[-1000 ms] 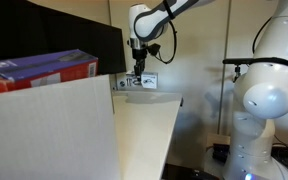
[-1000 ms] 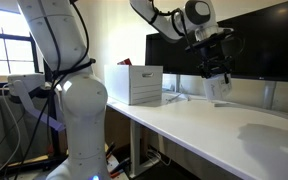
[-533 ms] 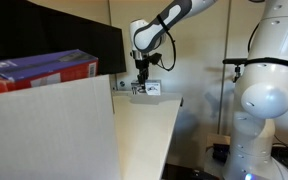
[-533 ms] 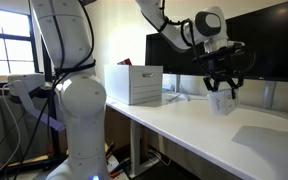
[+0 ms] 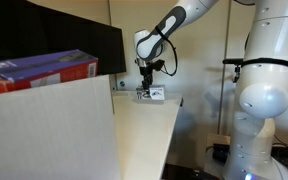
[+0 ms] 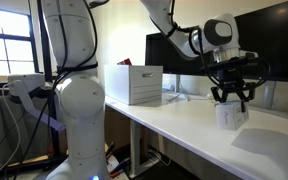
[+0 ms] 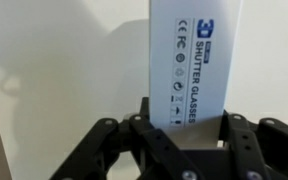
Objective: Remove the boxes from the storage box
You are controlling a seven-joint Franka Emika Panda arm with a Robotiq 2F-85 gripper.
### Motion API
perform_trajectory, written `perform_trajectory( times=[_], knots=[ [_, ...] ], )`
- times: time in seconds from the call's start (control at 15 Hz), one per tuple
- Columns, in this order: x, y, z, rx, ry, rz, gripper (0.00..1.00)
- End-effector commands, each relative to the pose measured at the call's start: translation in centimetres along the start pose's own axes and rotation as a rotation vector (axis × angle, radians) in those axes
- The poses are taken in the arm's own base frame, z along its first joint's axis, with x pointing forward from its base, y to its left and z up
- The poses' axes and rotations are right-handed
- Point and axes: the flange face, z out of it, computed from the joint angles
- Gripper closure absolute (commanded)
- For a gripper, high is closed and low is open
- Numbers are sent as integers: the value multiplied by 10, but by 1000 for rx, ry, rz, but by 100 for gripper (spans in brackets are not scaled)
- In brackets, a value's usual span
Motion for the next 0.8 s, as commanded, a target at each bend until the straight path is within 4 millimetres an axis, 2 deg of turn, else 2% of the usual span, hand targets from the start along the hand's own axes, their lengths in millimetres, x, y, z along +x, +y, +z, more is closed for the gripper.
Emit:
perform_trajectory(
  times=[0.0,0.27,0.33,0.4,0.6,0.73],
  knots=[
    [7,-2,16,15,22,-55,69],
    [20,-13,27,25,30,-90,69],
    [23,-16,30,22,27,-97,19],
    [25,-19,31,23,25,-99,19],
    [30,-27,29,26,23,-111,2],
    [35,-34,23,20,28,-119,0]
  ],
)
